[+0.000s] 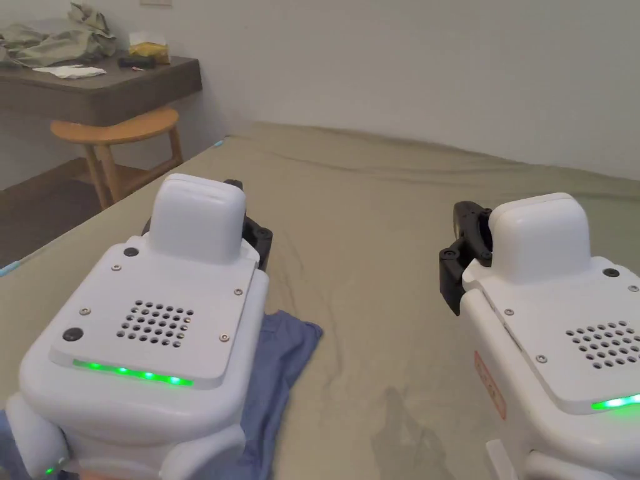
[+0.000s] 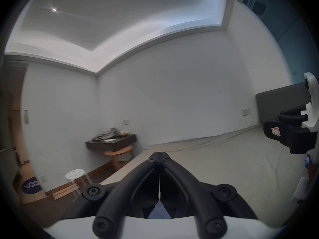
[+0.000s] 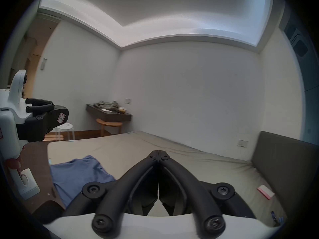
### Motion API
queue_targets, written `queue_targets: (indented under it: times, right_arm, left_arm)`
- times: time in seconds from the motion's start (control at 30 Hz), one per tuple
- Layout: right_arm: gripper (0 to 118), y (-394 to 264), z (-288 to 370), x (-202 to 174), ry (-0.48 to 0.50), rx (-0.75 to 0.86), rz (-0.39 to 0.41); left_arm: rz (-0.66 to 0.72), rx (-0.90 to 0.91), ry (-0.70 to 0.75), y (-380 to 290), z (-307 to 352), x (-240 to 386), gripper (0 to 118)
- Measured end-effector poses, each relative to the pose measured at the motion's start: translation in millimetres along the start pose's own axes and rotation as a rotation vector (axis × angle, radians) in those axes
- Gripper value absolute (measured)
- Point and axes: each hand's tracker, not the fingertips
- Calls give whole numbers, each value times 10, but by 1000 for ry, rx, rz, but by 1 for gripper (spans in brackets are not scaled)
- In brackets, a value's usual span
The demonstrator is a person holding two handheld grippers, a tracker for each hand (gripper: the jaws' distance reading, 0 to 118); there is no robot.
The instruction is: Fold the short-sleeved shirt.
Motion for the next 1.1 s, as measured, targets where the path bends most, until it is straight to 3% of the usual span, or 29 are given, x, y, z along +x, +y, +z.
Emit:
queue_targets:
  times: [0.13, 0.37, 0.67, 0.9, 1.1]
  right_arm:
    - [2, 60, -162, -407, 124, 18, -47]
    - [2, 158, -310, -955, 290, 49, -35]
    - [2, 149, -351, -1148, 326, 45, -20]
    - [2, 48, -407, -1079, 304, 13, 5]
    - [2, -94, -598, -1050, 281, -38, 36]
  left_arm:
    - [2, -22, 160, -124, 191, -416, 0]
    - [-3, -85, 303, -285, 386, -907, 0]
    - [-12, -106, 309, -383, 373, -1045, 0]
    - [11, -166, 184, -536, 133, -941, 0]
    - [54, -393, 71, -893, -454, -898, 0]
